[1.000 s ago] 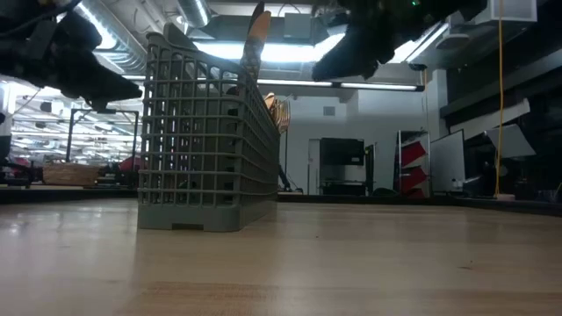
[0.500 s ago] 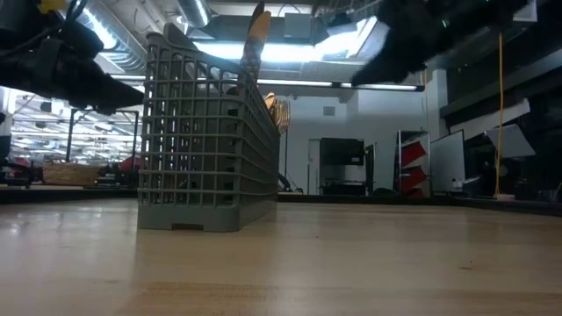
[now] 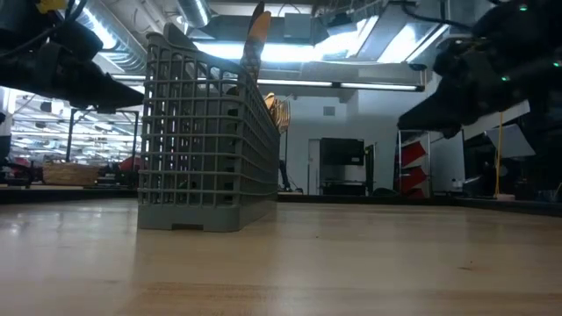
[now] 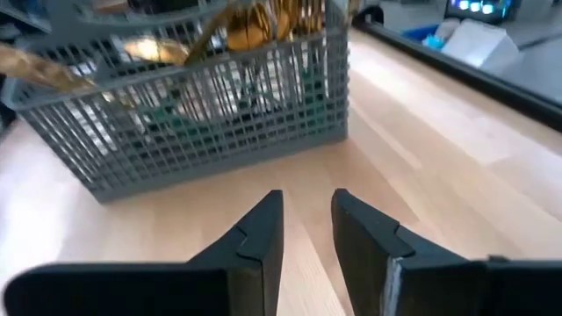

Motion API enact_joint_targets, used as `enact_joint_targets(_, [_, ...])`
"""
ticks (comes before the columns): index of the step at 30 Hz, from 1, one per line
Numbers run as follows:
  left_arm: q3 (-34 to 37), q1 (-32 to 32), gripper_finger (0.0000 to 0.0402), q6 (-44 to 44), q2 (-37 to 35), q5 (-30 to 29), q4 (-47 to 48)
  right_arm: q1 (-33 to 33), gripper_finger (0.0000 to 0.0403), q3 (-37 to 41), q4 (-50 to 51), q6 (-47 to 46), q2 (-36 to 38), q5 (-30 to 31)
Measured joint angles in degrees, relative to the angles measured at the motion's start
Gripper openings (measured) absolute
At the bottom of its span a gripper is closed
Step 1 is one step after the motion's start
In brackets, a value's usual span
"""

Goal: Sort silverware
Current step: Return to Home Position

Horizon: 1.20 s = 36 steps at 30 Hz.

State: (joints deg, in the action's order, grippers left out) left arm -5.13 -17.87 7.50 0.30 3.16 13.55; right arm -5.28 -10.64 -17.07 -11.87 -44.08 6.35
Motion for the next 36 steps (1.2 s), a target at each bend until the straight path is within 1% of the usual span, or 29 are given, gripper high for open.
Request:
enact_joint_targets(6, [0.00, 0.00, 0.0084, 2.15, 0.00, -0.13, 0.12, 0.01, 0.0099, 2.33, -0.98, 0.53, 8.35, -0.07])
enact_joint_targets(10, [0.00, 0.00, 0.0084, 3.50, 0.00, -0.21, 0.19, 0.02, 0.0099, 2.52, 0.70, 3.17, 14.71, -3.50])
enact_joint_targets(13, [0.00, 0.00, 0.0084, 3.67, 0.00, -0.38, 0.25, 0.02, 0.0099, 2.50, 5.55, 3.24, 20.29, -6.74])
enact_joint_targets(15, [0.00, 0.00, 0.0084, 4.01, 0.00, -0.42, 0.27, 0.02, 0.0099, 2.50, 9.43, 3.25, 24.08, -7.45])
enact_joint_targets(22, [0.00, 0.00, 0.0084, 4.42, 0.01, -0.61, 0.38, 0.03, 0.0099, 2.50, 16.21, 4.77, 32.76, -5.38])
enact_joint_targets(24, [0.00, 0.00, 0.0084, 3.03, 0.00, -0.61, 0.38, 0.04, 0.0099, 2.50, 18.35, 5.82, 34.38, -5.38])
enact_joint_targets(27, [0.00, 0.00, 0.0084, -1.81, 0.02, -0.78, 0.43, 0.04, 0.0099, 2.50, 21.74, 6.36, 36.38, -5.33])
enact_joint_targets(31, [0.00, -0.01, 0.0084, -4.96, 0.02, -0.89, 0.46, 0.04, 0.0099, 2.50, 25.79, 6.56, 38.58, -5.33])
enact_joint_targets(35, [0.00, 0.00, 0.0084, -11.76, 0.02, -0.90, 0.47, 0.02, 0.0099, 2.50, 28.61, 9.09, 40.61, -5.31])
enact_joint_targets(36, [0.00, 0.00, 0.0084, -12.32, 0.02, -0.93, 0.47, 0.00, 0.0099, 2.50, 29.01, 9.71, 41.03, -5.28])
